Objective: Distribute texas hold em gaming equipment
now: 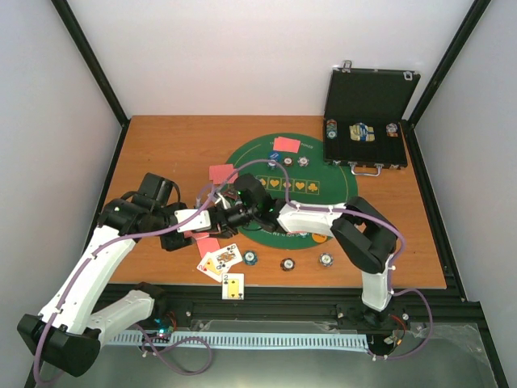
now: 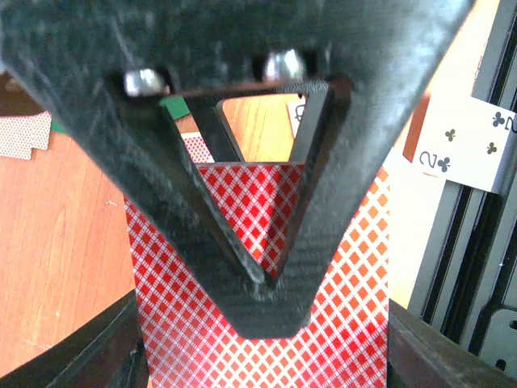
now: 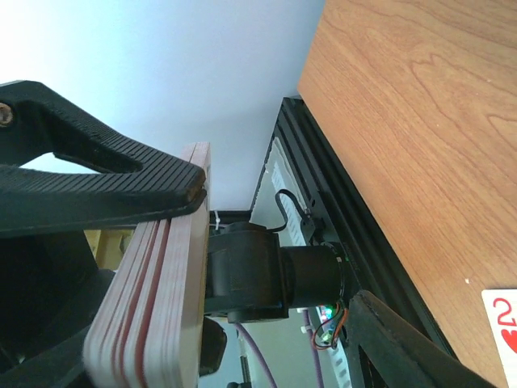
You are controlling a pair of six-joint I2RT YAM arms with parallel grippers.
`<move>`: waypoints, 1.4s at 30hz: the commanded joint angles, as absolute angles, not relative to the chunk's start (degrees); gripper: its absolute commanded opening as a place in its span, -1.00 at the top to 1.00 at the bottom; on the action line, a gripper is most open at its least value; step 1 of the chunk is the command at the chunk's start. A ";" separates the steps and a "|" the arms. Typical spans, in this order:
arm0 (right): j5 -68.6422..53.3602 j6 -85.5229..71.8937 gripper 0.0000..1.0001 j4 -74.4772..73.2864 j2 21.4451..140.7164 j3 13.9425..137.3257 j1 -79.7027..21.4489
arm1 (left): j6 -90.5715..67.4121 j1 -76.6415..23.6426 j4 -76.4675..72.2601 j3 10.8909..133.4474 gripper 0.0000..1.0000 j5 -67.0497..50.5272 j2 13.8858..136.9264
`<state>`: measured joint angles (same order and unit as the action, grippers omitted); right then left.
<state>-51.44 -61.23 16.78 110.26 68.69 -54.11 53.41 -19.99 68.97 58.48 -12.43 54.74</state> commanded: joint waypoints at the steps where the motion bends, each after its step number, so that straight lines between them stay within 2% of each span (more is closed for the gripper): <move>1: -49.25 -58.53 -0.19 10.00 109.86 64.72 -51.84 | 54.42 -19.78 69.41 60.62 0.45 -11.97 53.91; 7: -49.39 -57.54 -0.13 8.92 107.83 63.31 -50.44 | 54.60 -19.76 69.48 60.58 0.45 -11.63 53.75; 12: -48.99 -56.48 0.06 6.94 105.75 63.58 -49.90 | 54.72 -19.78 69.36 60.14 0.45 -11.38 53.76; 20: -48.60 -56.39 0.10 6.31 104.87 64.22 -50.23 | 54.65 -19.78 69.27 59.89 0.45 -11.40 53.75; 28: -47.84 -56.50 0.68 4.81 101.84 63.48 -50.10 | 55.07 -19.77 68.60 58.60 0.45 -10.77 53.49; 31: -47.67 -56.46 0.73 4.24 100.69 63.58 -50.09 | 54.98 -19.78 68.46 58.67 0.45 -10.85 53.77; 35: -47.82 -56.90 0.93 4.09 99.45 63.70 -50.10 | 54.97 -19.78 68.29 58.56 0.45 -10.74 53.86; 42: -49.08 -59.74 0.94 7.77 97.35 63.48 -49.90 | 55.19 -19.78 68.17 58.02 0.45 -10.12 53.88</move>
<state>-49.12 -58.04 7.25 99.63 64.55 -50.68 54.13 -19.99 69.38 57.49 -10.68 54.94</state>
